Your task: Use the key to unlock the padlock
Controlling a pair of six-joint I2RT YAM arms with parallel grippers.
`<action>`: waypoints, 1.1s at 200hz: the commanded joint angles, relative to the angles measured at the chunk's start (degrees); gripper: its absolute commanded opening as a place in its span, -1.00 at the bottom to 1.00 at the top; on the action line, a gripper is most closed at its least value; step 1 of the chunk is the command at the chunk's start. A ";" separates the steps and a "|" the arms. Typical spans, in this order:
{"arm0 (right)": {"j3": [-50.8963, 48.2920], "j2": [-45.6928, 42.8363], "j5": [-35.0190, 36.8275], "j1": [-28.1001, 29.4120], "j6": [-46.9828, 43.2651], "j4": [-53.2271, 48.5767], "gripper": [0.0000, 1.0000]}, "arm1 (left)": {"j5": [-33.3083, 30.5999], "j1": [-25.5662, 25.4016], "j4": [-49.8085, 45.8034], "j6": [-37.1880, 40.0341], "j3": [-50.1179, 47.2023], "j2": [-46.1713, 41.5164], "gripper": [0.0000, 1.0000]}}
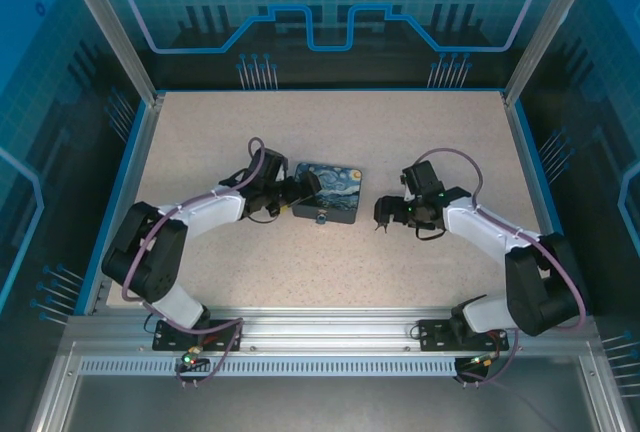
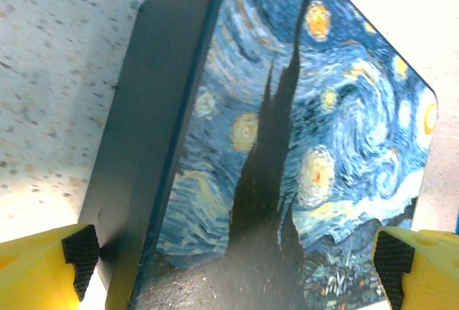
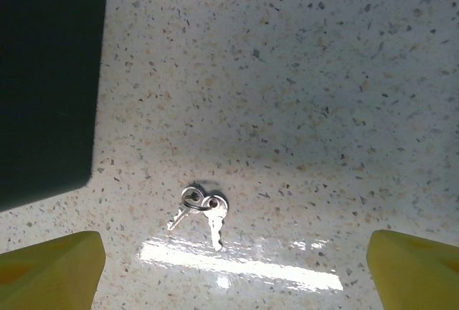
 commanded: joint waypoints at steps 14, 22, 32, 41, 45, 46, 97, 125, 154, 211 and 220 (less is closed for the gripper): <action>2.70 1.50 -1.10 0.18 0.10 -0.06 0.91 | -0.25 -2.78 4.05 -3.59 -2.28 -2.46 0.98; 3.01 1.65 -1.22 0.16 0.21 -0.05 0.91 | -0.20 -3.29 4.42 -3.91 -2.68 -2.55 0.98; 3.43 1.84 -1.60 0.18 0.42 0.03 0.92 | -0.43 -3.83 4.44 -4.06 -3.01 -2.74 0.98; 3.93 2.01 -1.79 0.16 0.57 -0.04 0.92 | -1.00 -4.11 4.07 -4.05 -3.31 -2.99 0.98; 4.15 2.10 -1.94 0.17 0.63 -0.05 0.92 | -1.34 -4.17 3.99 -4.06 -3.42 -3.08 0.98; 4.23 2.10 -2.00 0.17 0.60 -0.05 0.92 | -1.47 -4.20 3.91 -4.06 -3.43 -3.08 0.98; 4.86 2.42 1.64 -0.01 0.96 -3.38 0.91 | -13.91 -3.07 -8.43 0.49 -2.16 -7.92 0.98; 4.26 3.69 3.71 -0.09 0.21 -4.53 0.75 | -15.35 -1.01 -10.63 1.55 -2.37 -11.85 0.98; 4.38 5.89 1.91 0.07 -2.00 -2.86 0.49 | -14.66 -0.70 -11.38 1.58 -1.72 -13.06 0.98; 6.94 8.60 -0.55 1.51 -8.31 -5.23 0.22 | -12.74 -0.69 -10.86 0.80 -1.63 -12.40 0.98; 7.21 8.86 -0.05 1.97 -8.82 -6.00 0.21 | -12.61 -0.67 -10.67 0.77 -1.63 -12.34 0.98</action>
